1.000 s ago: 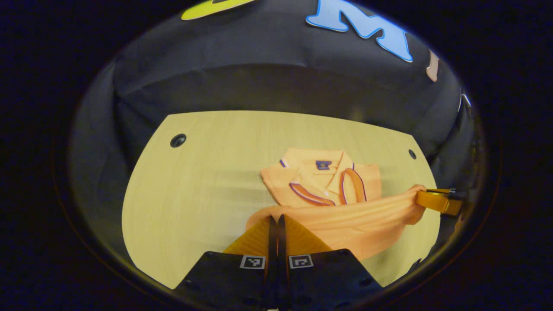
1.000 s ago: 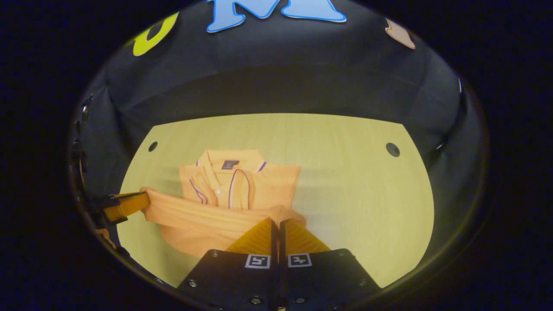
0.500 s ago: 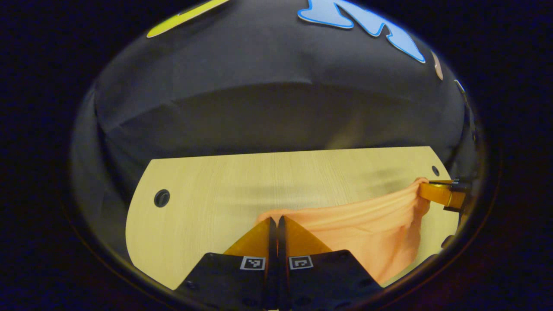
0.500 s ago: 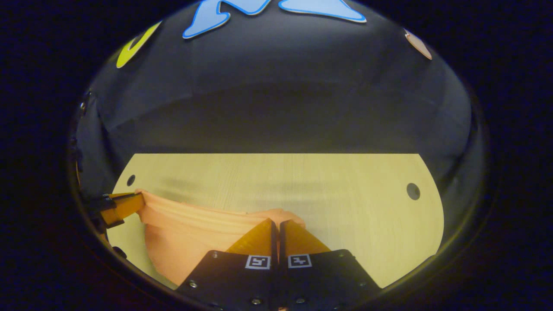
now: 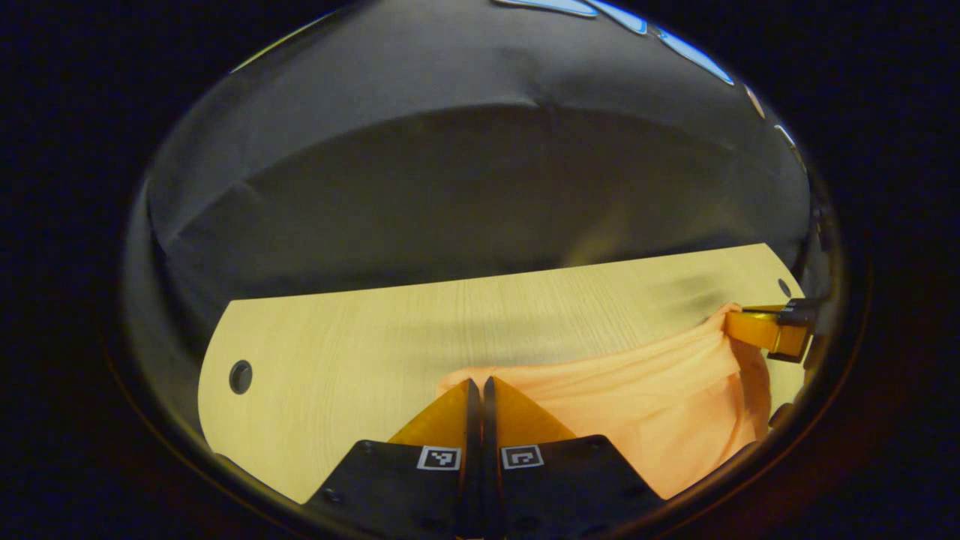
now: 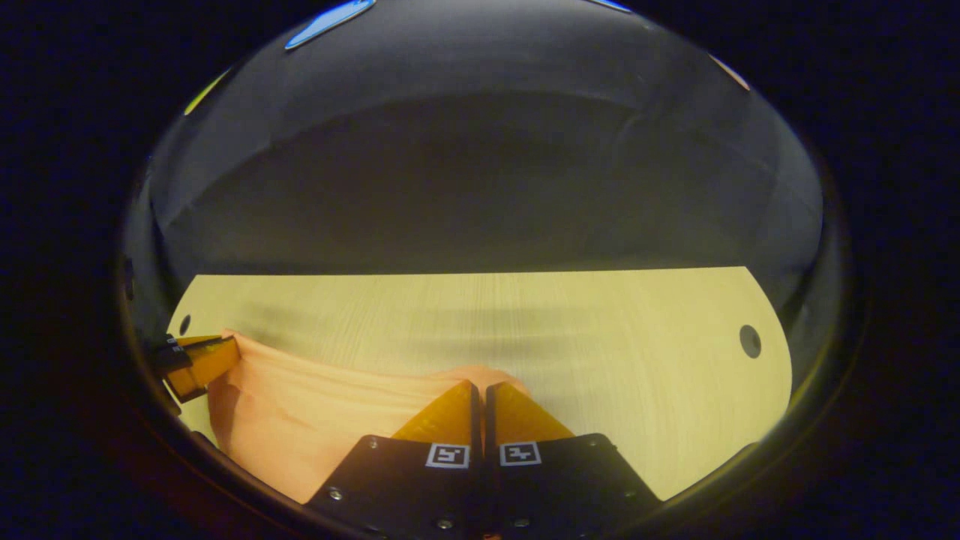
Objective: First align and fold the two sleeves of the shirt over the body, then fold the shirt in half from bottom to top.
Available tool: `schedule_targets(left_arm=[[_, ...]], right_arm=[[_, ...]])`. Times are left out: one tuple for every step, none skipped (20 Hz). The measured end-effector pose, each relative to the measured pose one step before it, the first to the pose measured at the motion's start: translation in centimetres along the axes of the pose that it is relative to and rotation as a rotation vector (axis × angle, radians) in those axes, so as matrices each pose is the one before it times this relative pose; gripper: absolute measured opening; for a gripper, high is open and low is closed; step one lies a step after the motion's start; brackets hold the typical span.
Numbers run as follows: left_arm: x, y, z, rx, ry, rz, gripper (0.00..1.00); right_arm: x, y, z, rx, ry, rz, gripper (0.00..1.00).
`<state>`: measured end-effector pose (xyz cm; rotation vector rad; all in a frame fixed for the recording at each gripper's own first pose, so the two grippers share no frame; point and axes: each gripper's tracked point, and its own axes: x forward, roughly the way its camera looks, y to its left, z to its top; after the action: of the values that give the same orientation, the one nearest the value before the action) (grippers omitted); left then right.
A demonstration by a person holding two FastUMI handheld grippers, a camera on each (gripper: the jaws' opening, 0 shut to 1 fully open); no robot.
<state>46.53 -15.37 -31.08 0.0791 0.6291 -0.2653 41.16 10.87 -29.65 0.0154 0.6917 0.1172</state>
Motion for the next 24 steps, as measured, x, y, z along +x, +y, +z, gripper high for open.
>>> schedule_targets(left_arm=[[0.080, -0.401, 0.016, -0.00372, -0.00024, 0.00046, 0.05], [-0.067, 0.289, -0.307, -0.00498, 0.00044, 0.00075, 0.06], [0.056, 0.108, -0.168, -0.00876, -0.00209, -0.00184, 0.05], [-0.192, 0.193, 0.020, -0.00900, -0.00279, 0.00376, 0.06], [-0.201, -0.042, 0.227, -0.01234, -0.00500, -0.00032, 0.06], [-0.205, -0.230, 0.280, -0.01596, -0.00622, -0.01435, 0.07], [-0.415, 0.023, 0.261, -0.00714, 0.00091, -0.00256, 0.10], [-0.068, -0.148, -0.273, 0.00004, 0.00268, -0.00006, 0.19], [-0.366, -0.292, 0.324, 0.00142, -0.00004, -0.00131, 0.41], [-0.290, -0.068, 0.255, -0.00224, -0.00342, -0.00542, 0.62], [-0.413, 0.023, 0.379, -0.00196, -0.00635, 0.00003, 0.84], [-0.432, -0.108, 0.504, -0.00300, -0.00756, 0.00111, 0.83], [-0.258, -0.133, 0.260, -0.00339, -0.00688, 0.00102, 0.82], [-0.374, -0.049, 0.370, -0.00271, -0.00581, 0.00045, 0.81], [-0.528, -0.074, 0.329, -0.00315, -0.00680, 0.00192, 0.81], [-1.032, 0.085, 0.684, -0.00400, -0.01120, -0.00376, 0.80], [-1.175, 0.072, 0.807, -0.00252, -0.01110, 0.00113, 0.79], [-1.370, -0.022, 0.780, -0.00176, -0.01308, 0.00016, 0.79], [-1.646, -0.598, 0.565, -0.00100, -0.00789, -0.00156, 0.79], [-1.245, -0.205, 0.434, -0.00117, -0.00856, -0.00044, 0.79], [-1.796, -0.178, 0.438, -0.00249, -0.00741, 0.00013, 0.81], [-2.158, -0.332, 0.267, -0.00545, -0.00240, -0.00255, 0.79], [-1.985, -0.291, 0.310, -0.00821, -0.00365, -0.00312, 0.80], [-2.196, -0.285, 0.366, -0.00702, -0.00639, -0.00679, 0.81]], right_arm=[[-0.101, 0.022, 0.115, -0.00779, -0.00700, 0.00106, 0.00], [0.044, -0.087, 0.359, -0.01090, -0.01653, -0.00241, 0.00], [-0.109, 0.015, 0.058, -0.00853, -0.00884, -0.00143, 0.00], [-0.095, -0.084, -0.062, -0.00640, -0.00052, 0.00010, 0.00], [0.043, -0.040, 0.127, -0.00520, -0.00407, 0.00438, 0.00], [0.029, -0.184, -0.080, -0.00429, 0.00162, 0.00580, 0.04], [-0.070, -0.077, 0.064, -0.00096, 0.00092, 0.00716, 0.07], [0.054, 0.117, 0.210, 0.00338, -0.00419, 0.00788, 0.08], [-0.142, -0.030, 0.302, -0.00059, -0.00635, 0.00420, 0.09], [-0.508, 0.077, 0.342, -0.00266, -0.01003, 0.00271, 0.30], [-0.675, -0.051, 0.464, -0.00370, -0.00959, -0.00799, 0.44], [-0.729, 0.023, 0.315, -0.00114, -0.00848, -0.00105, 0.55], [-0.548, 0.058, 0.428, 0.00326, -0.00945, 0.00794, 0.56], [-0.493, -0.077, 0.483, -0.00250, -0.00961, 0.00089, 0.65], [-0.885, 0.023, 0.618, -0.00389, -0.01195, 0.00176, 0.66], [-0.968, -0.028, 0.716, -0.00370, -0.01455, 0.00201, 0.64], [-1.016, 0.067, 0.670, -0.00357, -0.01106, 0.00193, 0.64], [-0.526, 0.151, 0.308, -0.00068, -0.00684, 0.00413, 0.64], [-1.295, 0.311, 0.659, 0.00225, -0.00724, 0.00589, 0.66], [-1.723, 0.019, 0.589, 0.00368, -0.00758, 0.00550, 0.66], [-1.881, 0.136, 0.610, 0.00496, -0.00688, 0.00493, 0.64], [-1.730, 0.283, 0.567, 0.00700, -0.00791, 0.00626, 0.66], [-1.734, 0.404, 0.436, 0.00371, -0.00223, 0.00616, 0.66], [-1.799, 0.297, 0.323, 0.00255, -0.00376, 0.00322, 0.66]])
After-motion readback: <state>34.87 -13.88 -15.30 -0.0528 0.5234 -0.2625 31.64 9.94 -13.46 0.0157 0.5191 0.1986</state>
